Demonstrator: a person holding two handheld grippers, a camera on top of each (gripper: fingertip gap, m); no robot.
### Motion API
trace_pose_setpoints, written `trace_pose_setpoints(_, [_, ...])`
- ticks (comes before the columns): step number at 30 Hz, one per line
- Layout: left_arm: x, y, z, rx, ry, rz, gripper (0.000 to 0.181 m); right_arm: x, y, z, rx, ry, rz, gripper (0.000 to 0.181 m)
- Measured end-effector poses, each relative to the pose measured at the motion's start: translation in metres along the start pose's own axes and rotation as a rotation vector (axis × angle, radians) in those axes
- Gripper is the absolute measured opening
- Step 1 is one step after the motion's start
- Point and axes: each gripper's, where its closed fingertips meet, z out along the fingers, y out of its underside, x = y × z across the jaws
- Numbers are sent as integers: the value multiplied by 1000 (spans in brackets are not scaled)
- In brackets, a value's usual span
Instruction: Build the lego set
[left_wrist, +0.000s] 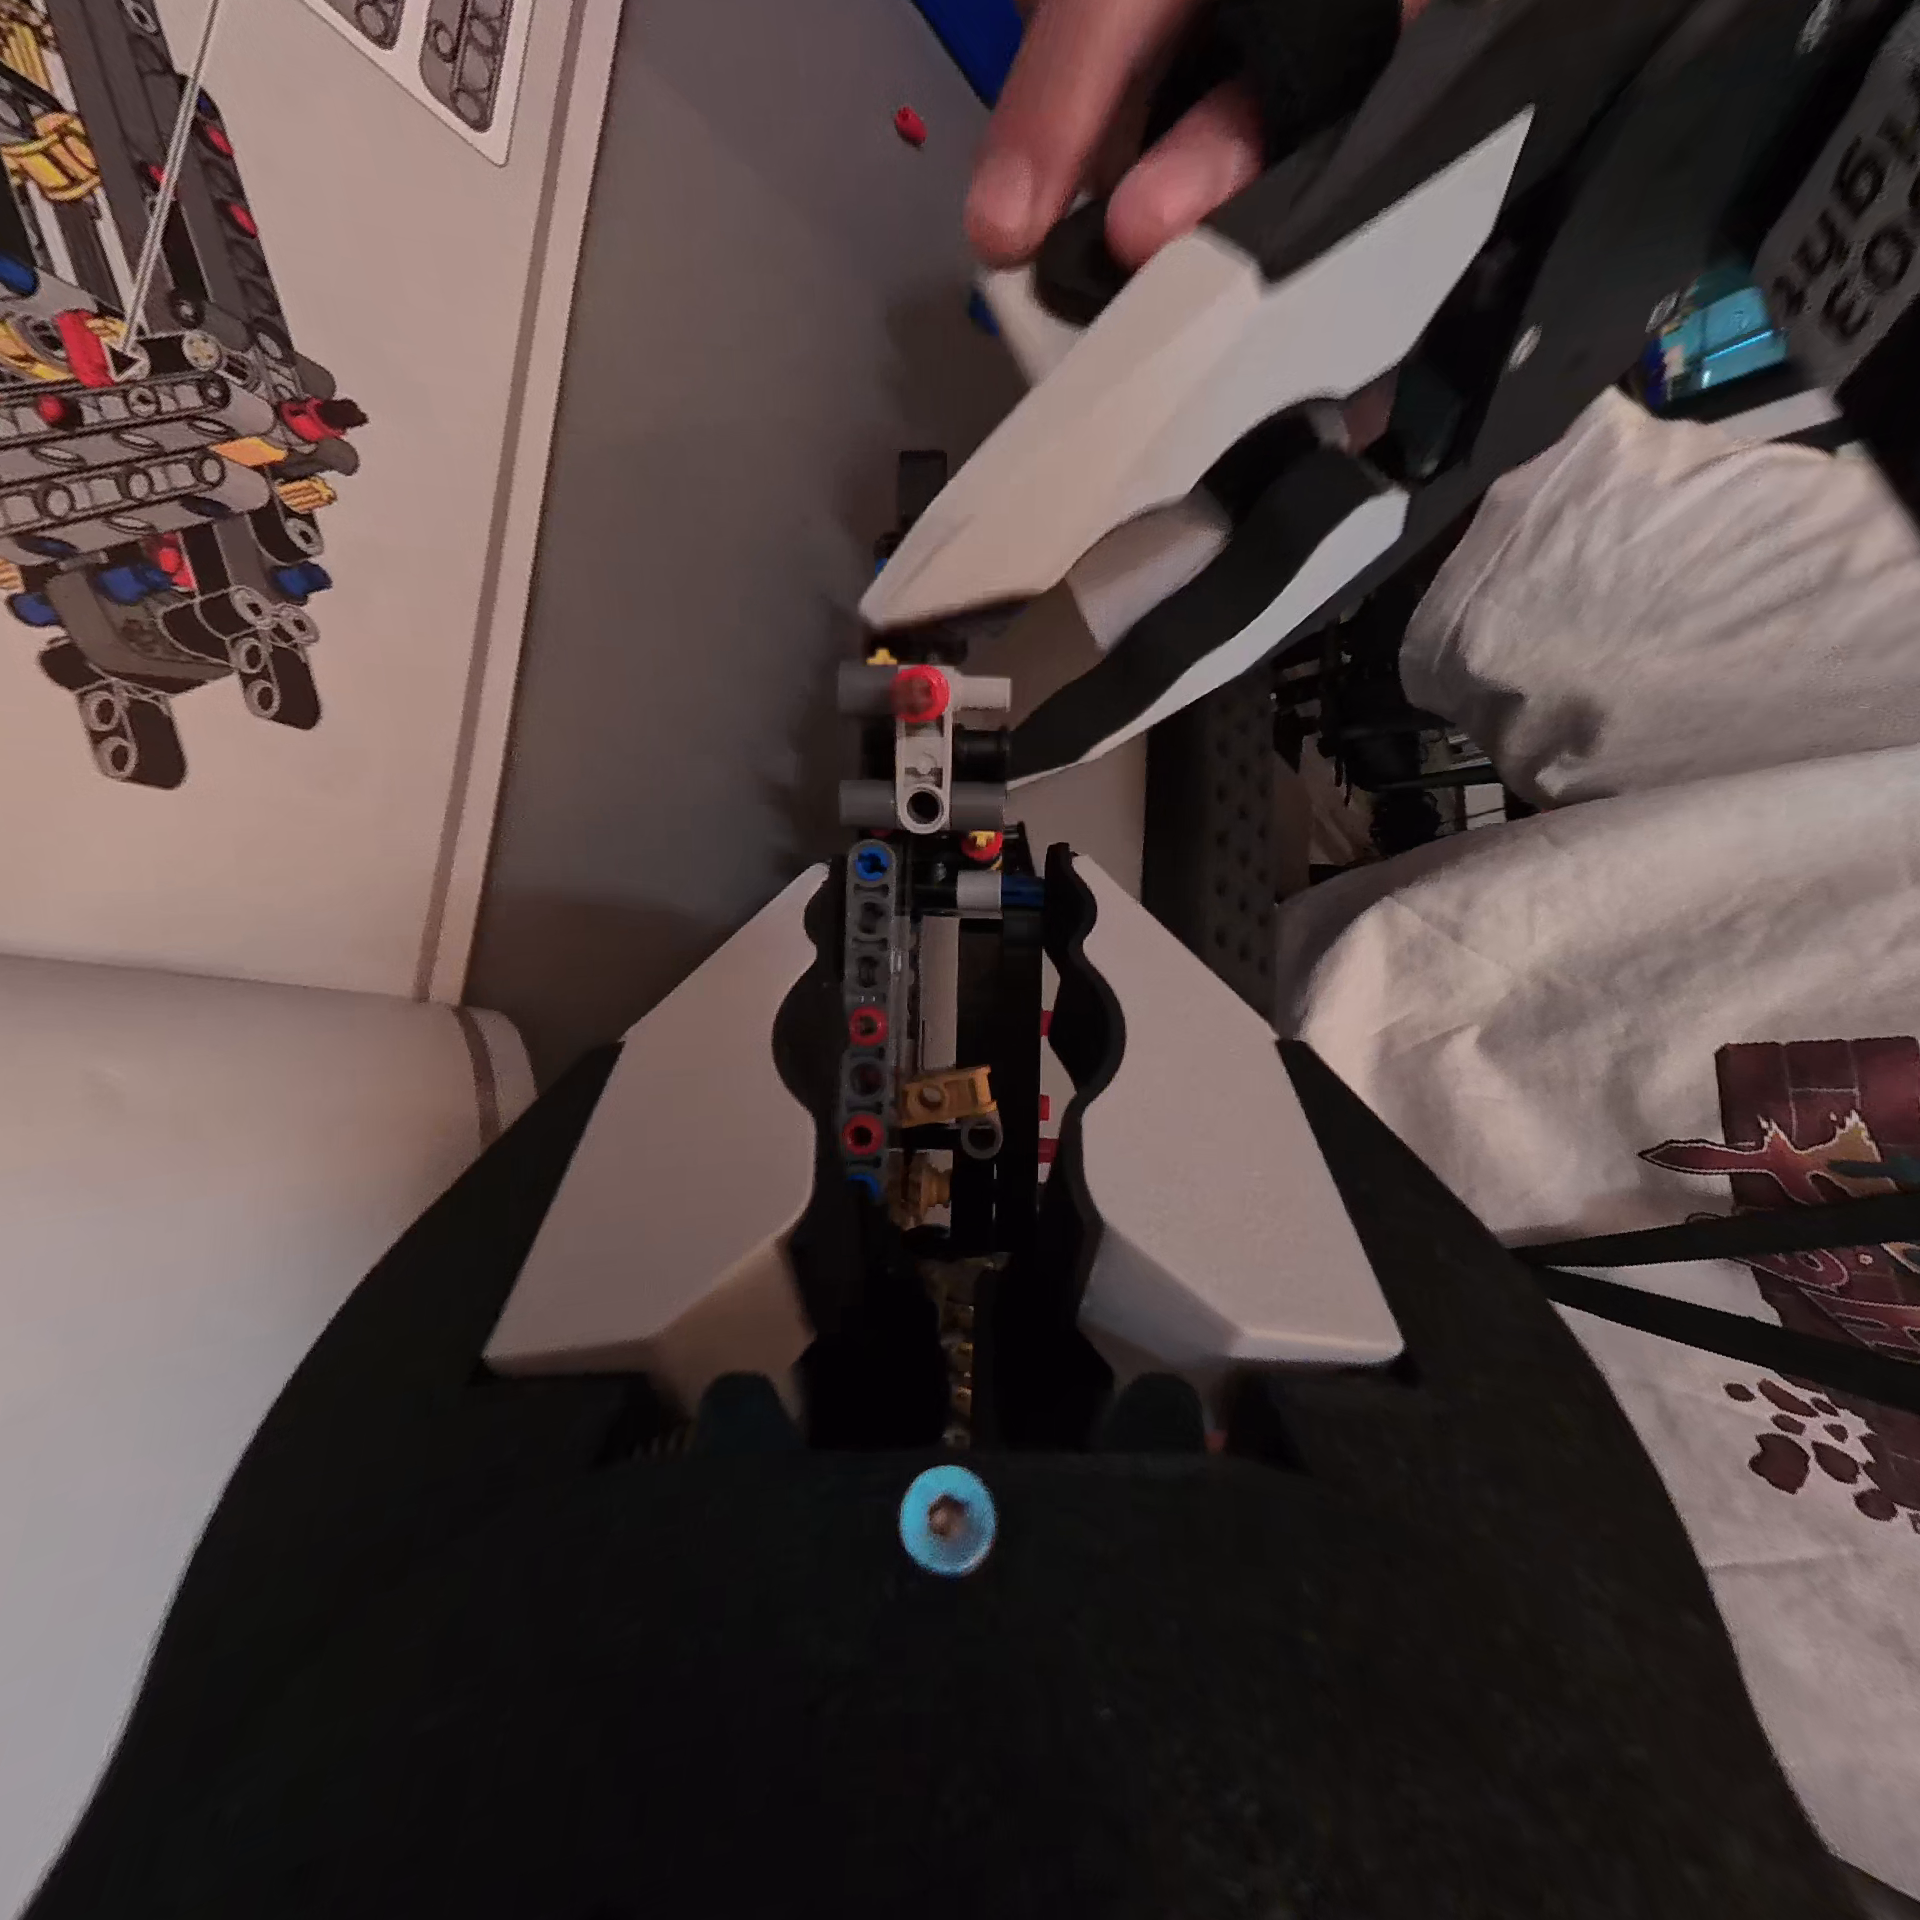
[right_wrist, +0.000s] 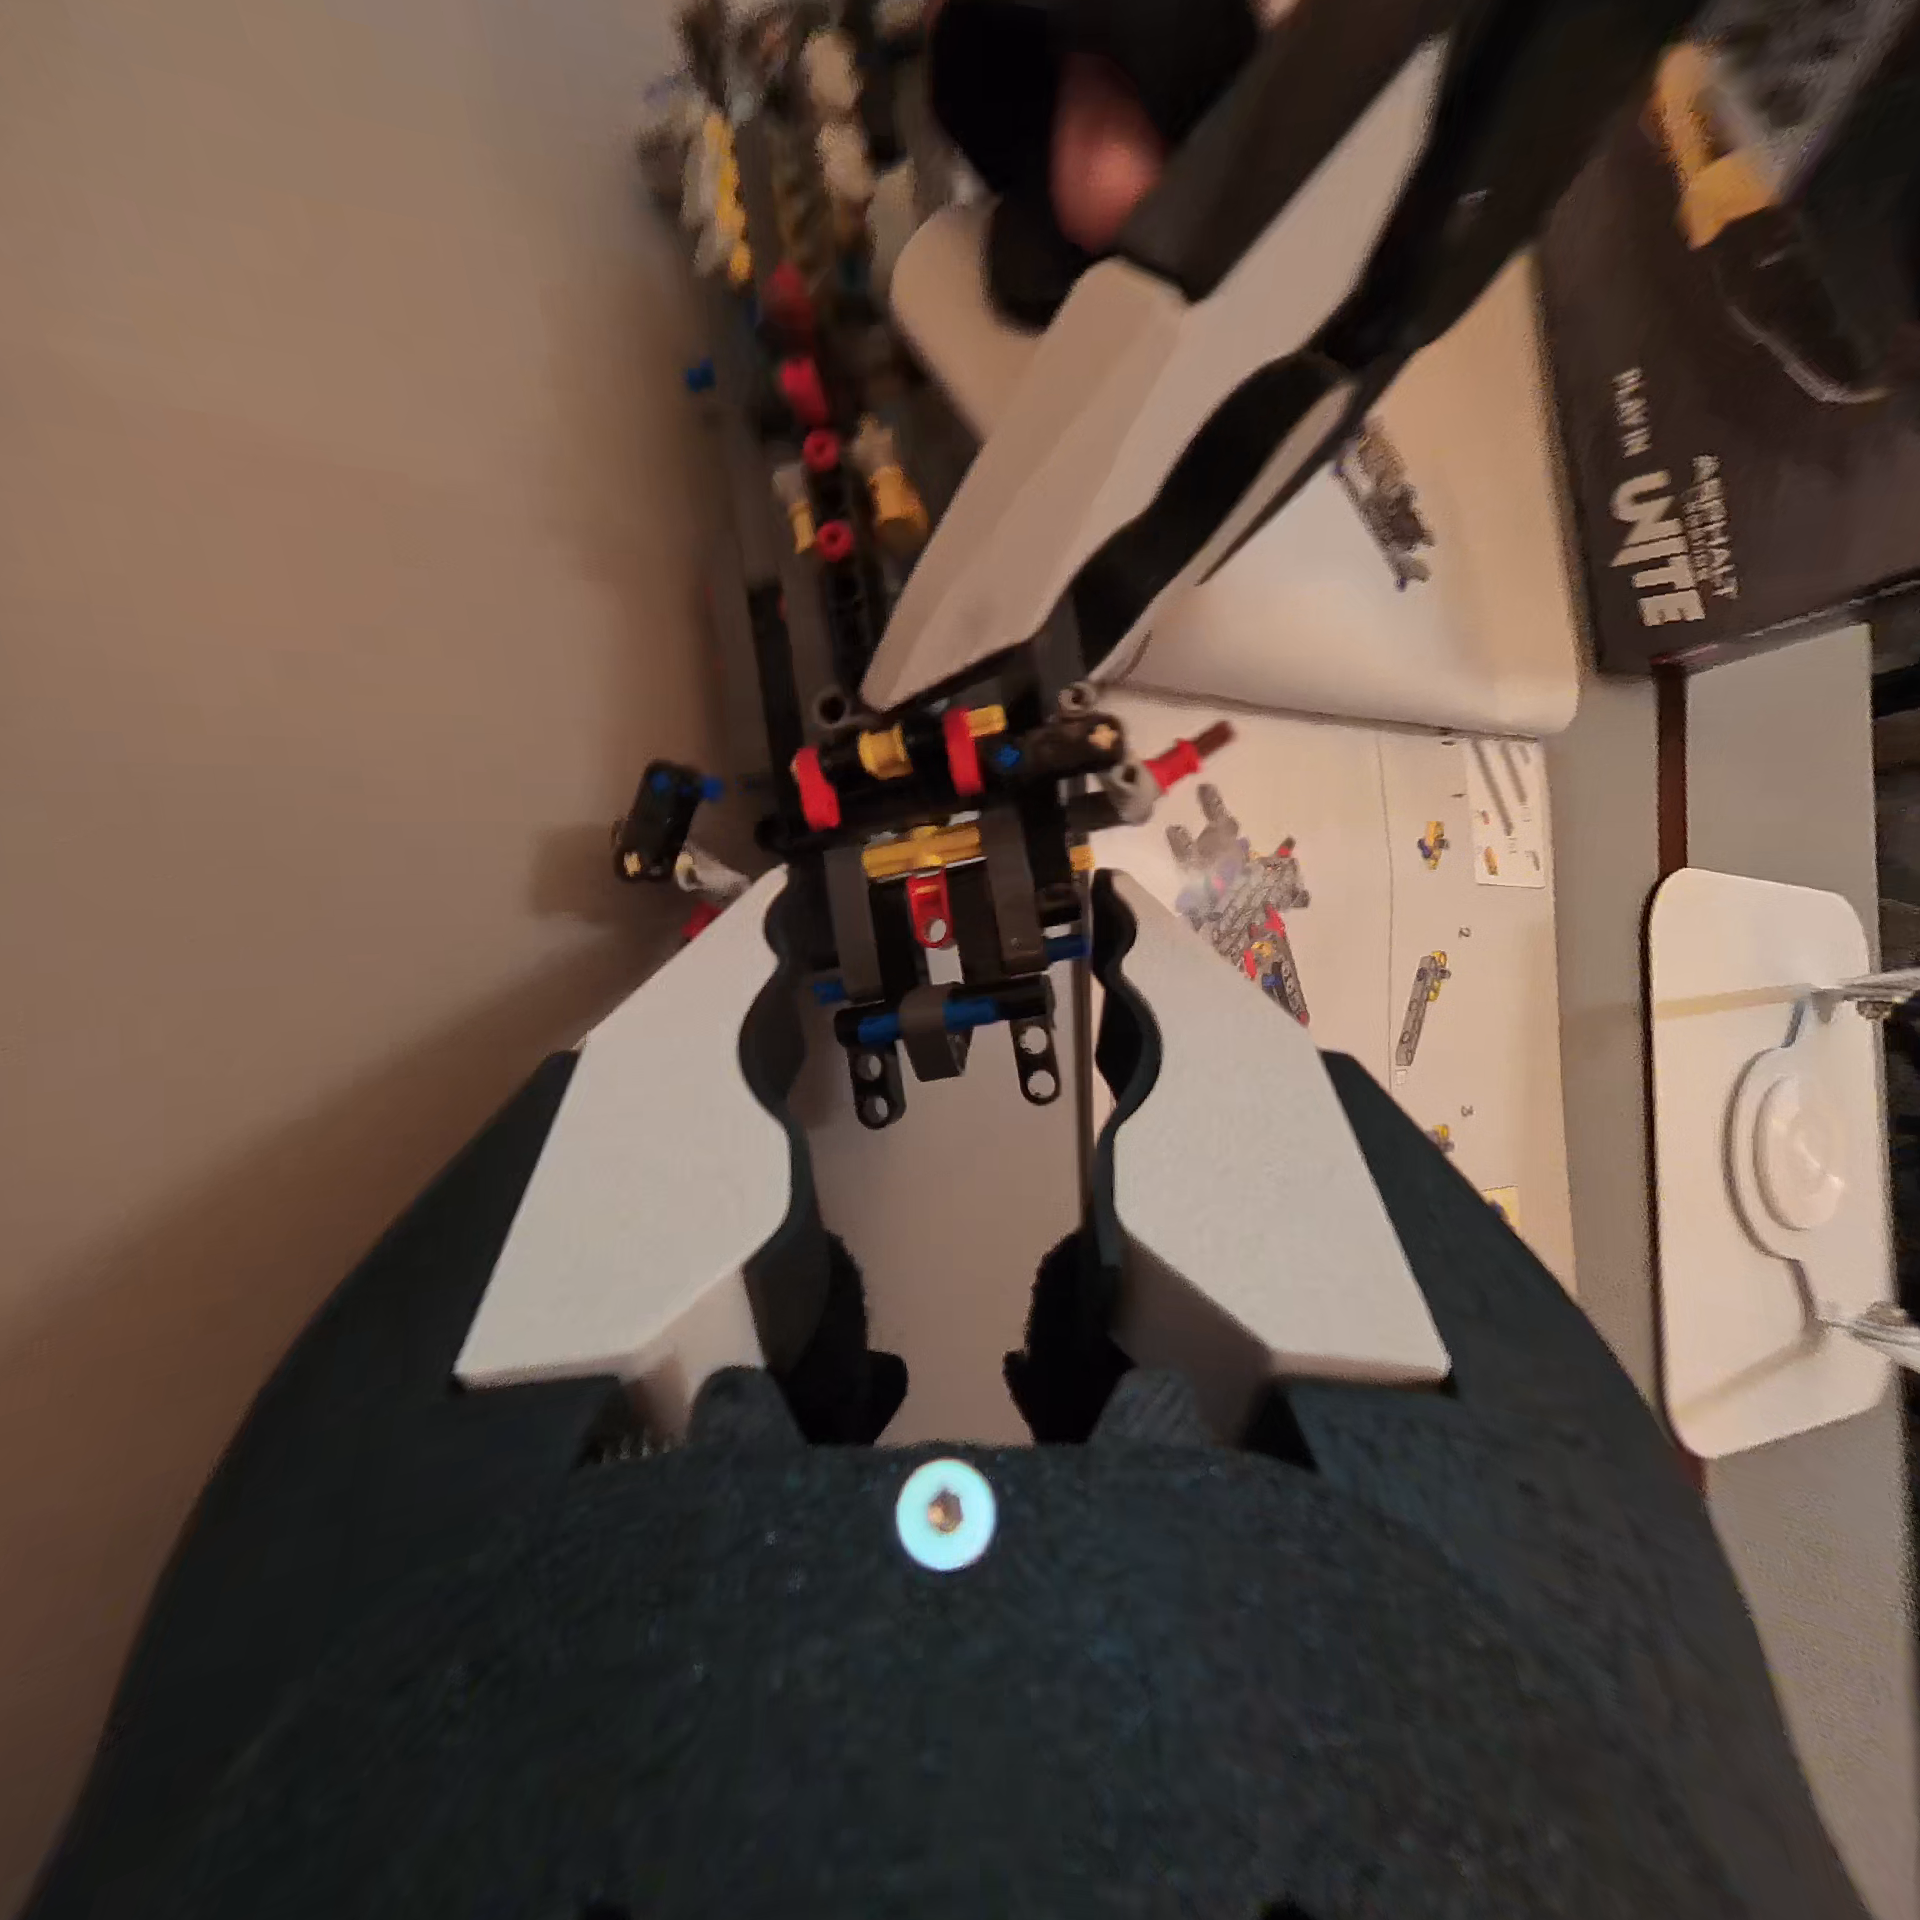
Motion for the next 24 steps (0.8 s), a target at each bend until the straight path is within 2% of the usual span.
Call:
trace_pose_setpoints(2, [3, -1, -5, 26, 11, 3, 33, 13, -11, -16, 101, 34, 98, 63])
trace_pose_setpoints(6, [17, -14, -28, 195, 68, 37, 32, 38, -13, -59, 280, 129, 380, 60])
trace_pose_setpoints(8, [27, -22, -45, 311, 81, 86, 31, 32, -7, -65, 361, 105, 574, 60])
trace_pose_setpoints(10, [39, -27, -61, 442, 89, 151, 31, 17, -16, -64, 505, 23, 743, 62])
trace_pose_setpoints(14, [61, -33, -87, 714, 64, 239, 31, 14, -46, -71, 779, 14, 942, 44])
trace_pose_setpoints(16, [66, -31, -93, 816, 15, 269, 31, 14, -61, -69, 785, 60, 923, 44])
trace_pose_setpoints(19, [66, -25, -96, 932, -78, 312, 31, 23, -74, -62, 730, 220, 846, 44])
trace_pose_setpoints(21, [65, -21, -95, 977, -136, 339, 31, 28, -78, -58, 683, 304, 806, 42])
trace_pose_setpoints(24, [69, -17, -93, 1013, -169, 385, 31, 29, -83, -49, 628, 331, 787, 39])
